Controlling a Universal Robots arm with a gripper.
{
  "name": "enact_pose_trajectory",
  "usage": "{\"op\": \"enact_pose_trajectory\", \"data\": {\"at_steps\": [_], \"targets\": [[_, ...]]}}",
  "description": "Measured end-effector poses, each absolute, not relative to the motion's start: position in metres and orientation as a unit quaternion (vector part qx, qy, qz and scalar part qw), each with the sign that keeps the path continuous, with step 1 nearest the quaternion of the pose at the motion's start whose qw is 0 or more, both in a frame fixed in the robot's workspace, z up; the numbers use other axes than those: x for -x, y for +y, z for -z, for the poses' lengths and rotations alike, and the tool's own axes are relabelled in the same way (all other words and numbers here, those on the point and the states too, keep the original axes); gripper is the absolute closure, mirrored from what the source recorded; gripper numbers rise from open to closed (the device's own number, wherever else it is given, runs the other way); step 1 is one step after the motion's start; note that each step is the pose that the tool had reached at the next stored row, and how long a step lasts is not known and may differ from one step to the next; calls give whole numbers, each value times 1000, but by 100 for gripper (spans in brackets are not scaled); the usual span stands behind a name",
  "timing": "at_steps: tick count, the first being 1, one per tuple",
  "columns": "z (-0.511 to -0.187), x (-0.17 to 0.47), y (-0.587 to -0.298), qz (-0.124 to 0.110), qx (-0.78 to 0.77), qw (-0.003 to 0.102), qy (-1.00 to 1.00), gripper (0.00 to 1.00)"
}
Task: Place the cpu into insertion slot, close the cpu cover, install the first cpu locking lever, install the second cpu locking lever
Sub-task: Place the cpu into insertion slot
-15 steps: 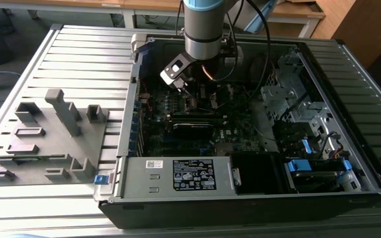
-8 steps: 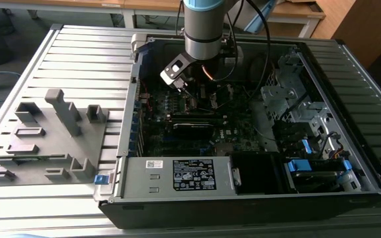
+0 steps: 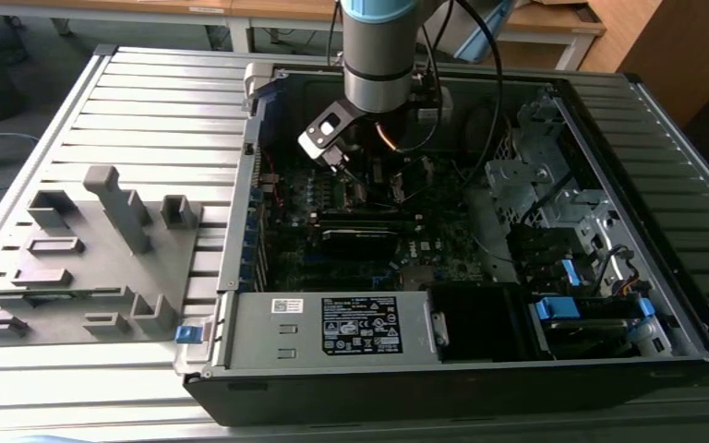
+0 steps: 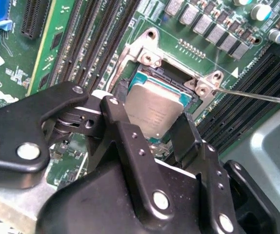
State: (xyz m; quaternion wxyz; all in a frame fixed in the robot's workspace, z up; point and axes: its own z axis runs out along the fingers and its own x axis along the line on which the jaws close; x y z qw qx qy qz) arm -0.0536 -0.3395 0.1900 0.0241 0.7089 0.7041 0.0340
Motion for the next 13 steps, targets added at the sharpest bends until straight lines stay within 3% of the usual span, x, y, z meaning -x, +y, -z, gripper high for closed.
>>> {"op": "enact_pose_trajectory", "data": {"at_steps": [13], "targets": [[-196, 54, -340, -34, -709, 24, 704, 40]]}}
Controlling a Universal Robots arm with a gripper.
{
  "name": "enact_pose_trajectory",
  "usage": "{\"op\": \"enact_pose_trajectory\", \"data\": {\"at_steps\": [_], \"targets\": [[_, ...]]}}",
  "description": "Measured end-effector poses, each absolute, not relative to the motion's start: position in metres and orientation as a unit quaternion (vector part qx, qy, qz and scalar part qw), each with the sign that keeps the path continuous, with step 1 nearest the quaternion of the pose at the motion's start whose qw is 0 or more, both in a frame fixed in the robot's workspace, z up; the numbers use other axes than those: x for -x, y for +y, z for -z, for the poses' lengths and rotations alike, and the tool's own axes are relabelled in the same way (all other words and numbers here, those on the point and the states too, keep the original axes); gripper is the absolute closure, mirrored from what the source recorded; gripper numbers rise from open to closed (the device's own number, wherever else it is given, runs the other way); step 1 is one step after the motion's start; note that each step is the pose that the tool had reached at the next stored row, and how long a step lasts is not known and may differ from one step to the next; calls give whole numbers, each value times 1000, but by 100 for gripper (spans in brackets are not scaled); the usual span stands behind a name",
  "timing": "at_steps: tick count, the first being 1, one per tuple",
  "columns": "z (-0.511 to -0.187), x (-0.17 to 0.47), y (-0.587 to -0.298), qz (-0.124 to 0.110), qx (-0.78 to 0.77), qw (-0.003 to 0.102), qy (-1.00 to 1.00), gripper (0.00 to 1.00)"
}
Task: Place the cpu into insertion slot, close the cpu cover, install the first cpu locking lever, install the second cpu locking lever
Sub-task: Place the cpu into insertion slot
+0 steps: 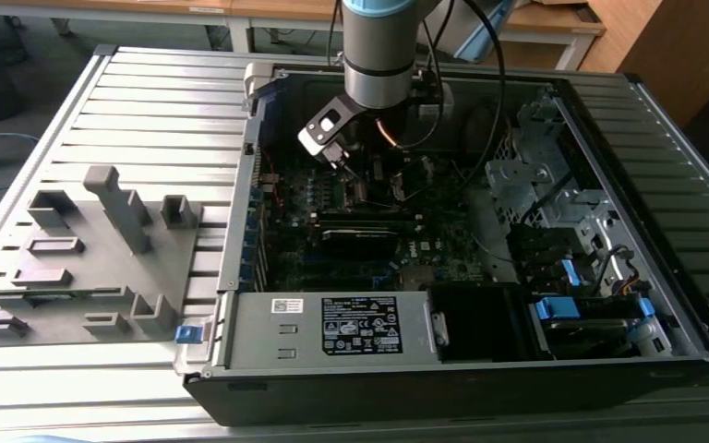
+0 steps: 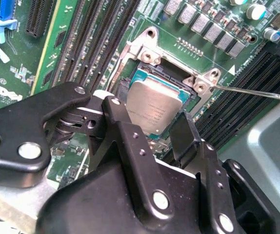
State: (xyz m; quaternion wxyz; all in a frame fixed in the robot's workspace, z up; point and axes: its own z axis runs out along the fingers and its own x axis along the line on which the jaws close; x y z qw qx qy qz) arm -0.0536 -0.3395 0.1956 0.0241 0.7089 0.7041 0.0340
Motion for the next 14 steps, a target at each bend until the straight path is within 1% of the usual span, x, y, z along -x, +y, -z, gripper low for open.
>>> {"op": "enact_pose_trajectory", "data": {"at_steps": [6, 7, 8, 14], "targets": [[-196, 54, -340, -34, -709, 24, 704, 40], [-196, 54, -340, -34, -709, 24, 704, 41], [-196, 54, -340, -34, -709, 24, 704, 47], [-196, 54, -340, -34, -709, 24, 704, 47]]}}
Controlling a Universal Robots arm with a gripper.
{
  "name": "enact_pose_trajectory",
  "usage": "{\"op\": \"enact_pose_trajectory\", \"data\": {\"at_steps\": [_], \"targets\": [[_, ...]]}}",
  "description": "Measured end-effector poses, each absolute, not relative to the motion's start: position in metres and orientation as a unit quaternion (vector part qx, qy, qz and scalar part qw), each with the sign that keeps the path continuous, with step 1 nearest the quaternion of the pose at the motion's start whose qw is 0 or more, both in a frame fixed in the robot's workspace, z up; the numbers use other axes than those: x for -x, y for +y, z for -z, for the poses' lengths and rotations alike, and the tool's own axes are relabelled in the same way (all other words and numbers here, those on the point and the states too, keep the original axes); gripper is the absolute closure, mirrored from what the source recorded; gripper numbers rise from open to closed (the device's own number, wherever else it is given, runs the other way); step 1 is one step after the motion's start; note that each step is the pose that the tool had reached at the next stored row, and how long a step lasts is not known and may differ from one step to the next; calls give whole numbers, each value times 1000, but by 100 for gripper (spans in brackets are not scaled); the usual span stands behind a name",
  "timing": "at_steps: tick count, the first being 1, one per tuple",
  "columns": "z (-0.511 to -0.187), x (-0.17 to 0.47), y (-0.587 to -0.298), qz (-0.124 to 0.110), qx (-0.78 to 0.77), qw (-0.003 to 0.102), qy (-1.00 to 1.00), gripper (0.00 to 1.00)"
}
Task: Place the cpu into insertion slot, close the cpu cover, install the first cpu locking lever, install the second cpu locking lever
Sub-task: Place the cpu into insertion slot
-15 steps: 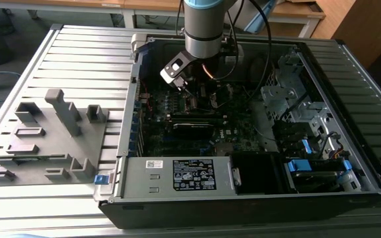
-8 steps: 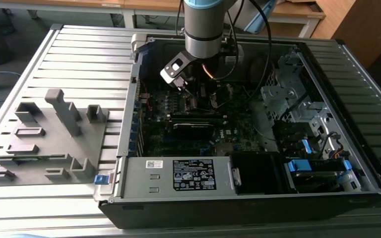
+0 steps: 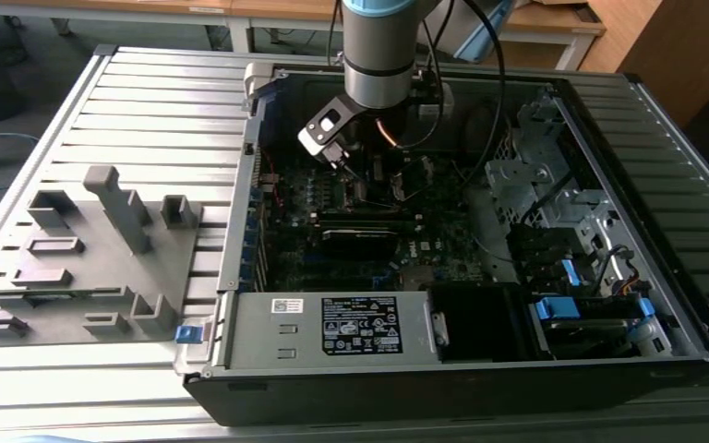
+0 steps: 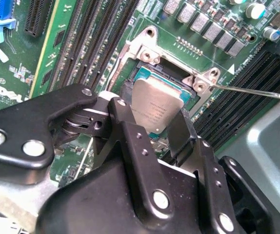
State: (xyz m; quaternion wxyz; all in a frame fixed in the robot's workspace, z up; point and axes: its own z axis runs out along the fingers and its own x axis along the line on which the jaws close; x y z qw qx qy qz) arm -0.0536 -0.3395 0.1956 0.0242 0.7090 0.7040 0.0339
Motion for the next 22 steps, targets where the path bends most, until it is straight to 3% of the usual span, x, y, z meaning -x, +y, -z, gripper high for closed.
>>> {"op": "enact_pose_trajectory", "data": {"at_steps": [22], "targets": [[-195, 54, -340, -34, -709, 24, 704, 47]]}}
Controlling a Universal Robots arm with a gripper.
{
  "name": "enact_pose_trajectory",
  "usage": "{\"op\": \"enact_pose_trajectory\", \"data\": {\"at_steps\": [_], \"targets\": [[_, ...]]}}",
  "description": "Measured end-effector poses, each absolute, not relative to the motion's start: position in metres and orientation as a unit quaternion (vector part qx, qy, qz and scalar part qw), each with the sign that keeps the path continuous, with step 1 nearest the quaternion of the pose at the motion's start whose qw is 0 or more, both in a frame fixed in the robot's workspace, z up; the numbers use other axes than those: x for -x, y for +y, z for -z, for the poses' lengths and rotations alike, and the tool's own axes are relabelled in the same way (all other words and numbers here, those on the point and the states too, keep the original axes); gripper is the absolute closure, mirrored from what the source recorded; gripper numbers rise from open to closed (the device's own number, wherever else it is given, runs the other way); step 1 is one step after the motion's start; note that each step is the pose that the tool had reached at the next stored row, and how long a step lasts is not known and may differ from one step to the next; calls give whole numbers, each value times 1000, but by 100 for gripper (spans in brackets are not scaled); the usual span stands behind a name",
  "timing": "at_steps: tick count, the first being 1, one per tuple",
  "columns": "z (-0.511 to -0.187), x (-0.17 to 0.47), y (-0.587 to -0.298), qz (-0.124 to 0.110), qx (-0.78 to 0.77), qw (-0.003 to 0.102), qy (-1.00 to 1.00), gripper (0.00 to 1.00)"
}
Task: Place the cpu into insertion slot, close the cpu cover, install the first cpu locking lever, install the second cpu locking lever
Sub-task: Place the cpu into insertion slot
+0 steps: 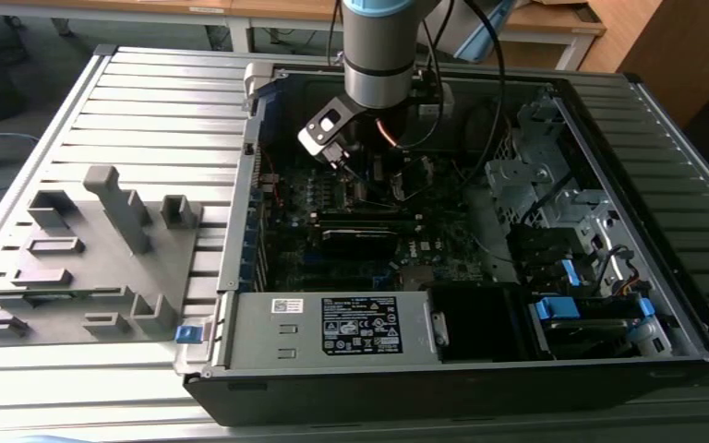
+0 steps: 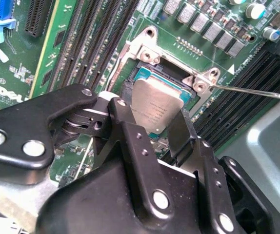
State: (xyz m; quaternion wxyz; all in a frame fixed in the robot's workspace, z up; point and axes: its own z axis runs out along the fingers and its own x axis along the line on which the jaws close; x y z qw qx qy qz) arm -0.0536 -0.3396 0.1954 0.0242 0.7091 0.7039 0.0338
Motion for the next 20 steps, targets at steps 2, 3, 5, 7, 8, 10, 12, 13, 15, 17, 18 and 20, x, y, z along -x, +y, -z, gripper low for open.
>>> {"op": "enact_pose_trajectory", "data": {"at_steps": [2, 3, 5, 7, 8, 10, 12, 13, 15, 17, 18, 20], "targets": [[-195, 54, -340, -34, -709, 24, 704, 47], [-195, 54, -340, -34, -709, 24, 704, 47], [-195, 54, -340, -34, -709, 24, 704, 47], [-195, 54, -340, -34, -709, 24, 704, 47], [-195, 54, -340, -34, -709, 24, 704, 47], [-195, 54, -340, -34, -709, 24, 704, 47], [-195, 54, -340, -34, -709, 24, 704, 47], [-195, 54, -340, -34, -709, 24, 704, 47], [-194, 53, -339, -34, -709, 24, 704, 47], [-195, 54, -339, -34, -709, 24, 704, 41], [-195, 54, -340, -34, -709, 24, 704, 41], [-195, 54, -340, -34, -709, 24, 704, 34]]}}
